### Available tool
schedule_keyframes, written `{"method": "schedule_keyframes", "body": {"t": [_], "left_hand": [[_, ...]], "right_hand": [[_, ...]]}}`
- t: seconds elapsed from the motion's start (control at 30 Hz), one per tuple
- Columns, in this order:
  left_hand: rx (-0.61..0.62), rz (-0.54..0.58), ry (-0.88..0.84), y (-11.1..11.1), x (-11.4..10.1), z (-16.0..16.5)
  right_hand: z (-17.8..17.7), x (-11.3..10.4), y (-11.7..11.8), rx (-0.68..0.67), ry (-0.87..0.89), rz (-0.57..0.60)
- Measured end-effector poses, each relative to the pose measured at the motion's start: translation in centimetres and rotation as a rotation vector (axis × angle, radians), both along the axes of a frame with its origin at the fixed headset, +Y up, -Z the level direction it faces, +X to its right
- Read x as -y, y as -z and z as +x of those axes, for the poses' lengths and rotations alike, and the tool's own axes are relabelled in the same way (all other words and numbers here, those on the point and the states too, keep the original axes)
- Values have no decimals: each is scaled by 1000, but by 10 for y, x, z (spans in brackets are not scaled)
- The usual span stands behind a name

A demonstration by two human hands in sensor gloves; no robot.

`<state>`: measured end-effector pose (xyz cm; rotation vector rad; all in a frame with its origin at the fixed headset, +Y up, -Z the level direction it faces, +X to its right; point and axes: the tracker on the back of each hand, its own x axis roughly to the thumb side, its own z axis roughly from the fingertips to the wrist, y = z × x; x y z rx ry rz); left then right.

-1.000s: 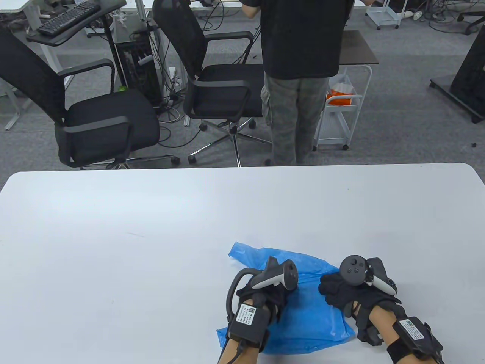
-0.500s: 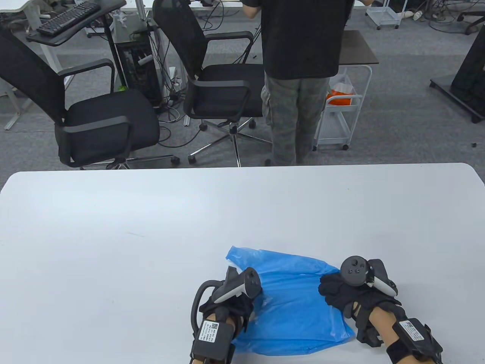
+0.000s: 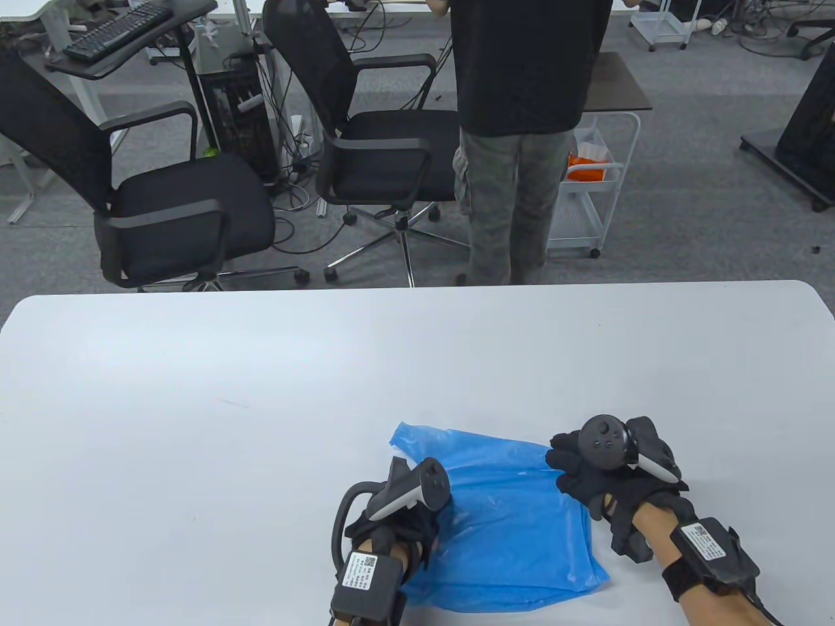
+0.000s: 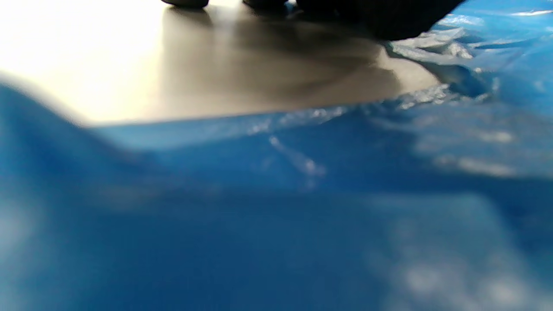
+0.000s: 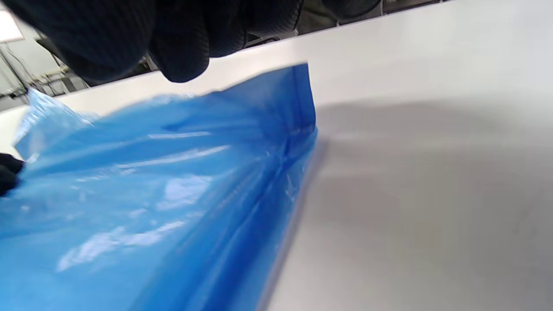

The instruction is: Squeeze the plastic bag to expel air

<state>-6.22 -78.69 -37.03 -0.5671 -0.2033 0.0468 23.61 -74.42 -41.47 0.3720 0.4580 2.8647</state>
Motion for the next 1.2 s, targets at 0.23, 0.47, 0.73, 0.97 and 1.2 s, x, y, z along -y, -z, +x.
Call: {"method": "schedule_keyframes", "body": {"t": [0.23,0.47,0.73,0.97,1.2], "left_hand": [[-7,-9,-19,1,0,-1],[-1,230,-20,7,-36,-4],[157,234,-33,22,-60,76],[171,82,28,52,-15,138],[141,42,53,61,7,124]], "right_hand": [[-2,34,11,33,-54,-122],[5,41,6,76,16,-116],[9,45,4,86,70,-120],[11,47,2,85,81,-132],[12,47,3,91,86,-121]]}}
